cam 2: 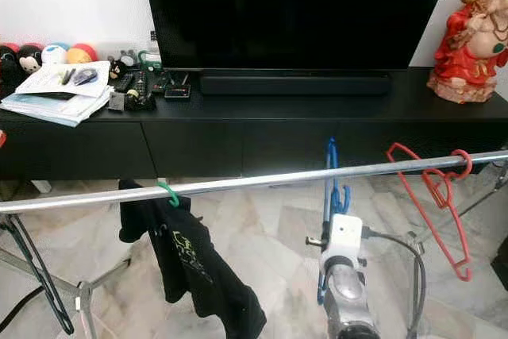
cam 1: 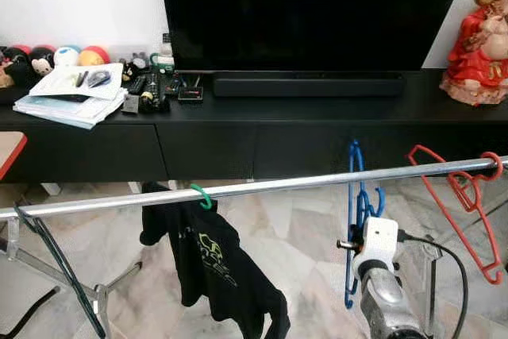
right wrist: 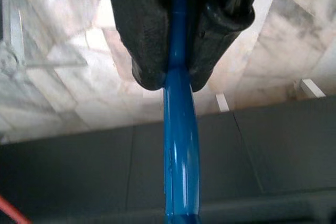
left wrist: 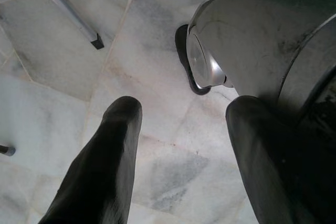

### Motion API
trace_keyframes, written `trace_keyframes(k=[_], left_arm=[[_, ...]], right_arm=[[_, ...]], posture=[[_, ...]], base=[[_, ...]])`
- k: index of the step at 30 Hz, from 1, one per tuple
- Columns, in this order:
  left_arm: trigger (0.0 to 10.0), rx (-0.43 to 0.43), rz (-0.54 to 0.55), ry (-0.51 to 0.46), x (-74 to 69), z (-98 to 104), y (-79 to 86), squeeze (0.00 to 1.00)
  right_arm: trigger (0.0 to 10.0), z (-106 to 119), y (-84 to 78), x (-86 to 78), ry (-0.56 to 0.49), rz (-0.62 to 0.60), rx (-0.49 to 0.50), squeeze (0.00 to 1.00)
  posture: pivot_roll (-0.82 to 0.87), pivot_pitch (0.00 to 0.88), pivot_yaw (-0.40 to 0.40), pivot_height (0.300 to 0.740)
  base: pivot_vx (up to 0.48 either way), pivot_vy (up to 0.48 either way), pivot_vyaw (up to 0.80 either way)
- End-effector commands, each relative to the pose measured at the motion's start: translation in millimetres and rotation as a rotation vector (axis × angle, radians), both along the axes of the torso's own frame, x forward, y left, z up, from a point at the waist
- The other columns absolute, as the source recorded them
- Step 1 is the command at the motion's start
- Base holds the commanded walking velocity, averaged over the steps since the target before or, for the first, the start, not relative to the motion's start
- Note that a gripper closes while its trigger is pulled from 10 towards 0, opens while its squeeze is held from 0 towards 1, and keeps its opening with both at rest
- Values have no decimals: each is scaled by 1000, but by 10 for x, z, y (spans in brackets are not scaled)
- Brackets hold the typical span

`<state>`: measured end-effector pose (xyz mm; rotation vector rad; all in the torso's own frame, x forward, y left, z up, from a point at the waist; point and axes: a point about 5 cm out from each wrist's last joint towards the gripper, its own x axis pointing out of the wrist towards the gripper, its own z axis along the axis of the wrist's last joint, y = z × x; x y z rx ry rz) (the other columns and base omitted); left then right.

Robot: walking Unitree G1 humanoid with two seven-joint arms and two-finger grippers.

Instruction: Hang hanger

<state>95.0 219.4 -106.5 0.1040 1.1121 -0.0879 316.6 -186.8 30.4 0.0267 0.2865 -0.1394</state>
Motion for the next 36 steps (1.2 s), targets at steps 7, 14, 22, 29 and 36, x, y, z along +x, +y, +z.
trace_keyframes(k=[7, 14, 22, 29, 36], left_arm=[[10000, -18, -14, 15, 24, -11, -61, 0], [10000, -14, -8, 25, -24, 4, 55, 0], [10000, 10, 17, 40, -203, 85, 437, 0], [10000, 4, 10, 47, -240, 68, 404, 0], [10000, -15, -9, 35, -122, 6, 128, 0]], right_arm=[[10000, 90, -41, 54, -38, -35, -42, 0], [10000, 101, 16, 97, -9, 15, -71, 0], [10000, 167, 49, 176, 3, 58, -80, 0], [10000, 90, 71, 172, 113, 90, -70, 0], [10000, 108, 88, 193, 115, 107, -47, 0]], posture=[[-10, 70, -24, 721], [-13, 71, -23, 721], [-12, 78, -23, 721], [-11, 81, -22, 721], [-11, 85, -21, 721]], base=[[0, 0, 0], [0, 0, 0], [0, 0, 0], [0, 0, 0], [0, 0, 0]])
